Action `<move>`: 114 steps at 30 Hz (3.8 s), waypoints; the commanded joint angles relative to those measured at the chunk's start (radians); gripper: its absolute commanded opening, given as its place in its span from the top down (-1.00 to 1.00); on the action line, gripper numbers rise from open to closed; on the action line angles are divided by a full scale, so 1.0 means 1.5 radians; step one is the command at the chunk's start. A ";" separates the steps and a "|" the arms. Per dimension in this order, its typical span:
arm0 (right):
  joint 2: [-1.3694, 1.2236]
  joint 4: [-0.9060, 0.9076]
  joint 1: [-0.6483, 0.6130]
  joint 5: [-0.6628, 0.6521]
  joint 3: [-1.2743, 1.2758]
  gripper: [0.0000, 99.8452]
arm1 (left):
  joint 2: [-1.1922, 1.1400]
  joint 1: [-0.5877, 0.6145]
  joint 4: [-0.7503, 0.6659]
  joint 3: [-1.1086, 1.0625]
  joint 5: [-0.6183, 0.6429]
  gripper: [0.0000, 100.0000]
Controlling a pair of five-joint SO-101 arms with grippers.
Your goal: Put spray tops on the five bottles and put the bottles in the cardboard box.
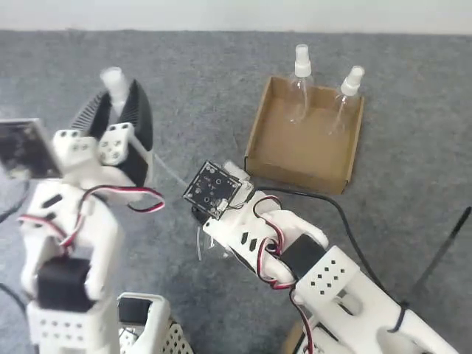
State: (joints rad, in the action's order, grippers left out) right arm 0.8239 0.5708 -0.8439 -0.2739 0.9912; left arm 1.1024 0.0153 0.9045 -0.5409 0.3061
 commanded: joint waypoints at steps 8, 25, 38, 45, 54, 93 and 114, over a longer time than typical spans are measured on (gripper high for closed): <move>0.031 -0.012 -0.004 0.008 0.000 0.99 | -0.005 -0.069 -0.031 -0.060 0.004 0.98; 0.031 -0.011 -0.005 0.008 0.001 0.99 | -0.002 -0.089 -0.110 -0.139 0.007 0.98; 0.031 -0.012 -0.001 0.008 0.007 0.99 | 0.000 -0.139 -0.103 -0.172 0.008 0.98; 0.054 -0.039 0.042 0.051 0.021 0.99 | 0.001 -0.138 -0.013 -0.169 0.008 0.98; 0.125 -0.048 0.070 0.110 0.065 0.99 | 0.000 -0.145 0.028 -0.172 0.004 0.98; 0.133 -0.403 0.122 0.111 0.229 0.99 | 0.001 -0.221 0.031 -0.281 -0.025 0.97; 0.131 -0.405 0.122 0.111 0.249 0.99 | 0.002 -0.178 0.027 -0.197 -0.024 0.42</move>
State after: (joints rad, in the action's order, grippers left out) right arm 0.9912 -0.0138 -0.6720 -0.1158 1.3763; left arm 1.0978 -0.2992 0.9459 -0.9214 0.2708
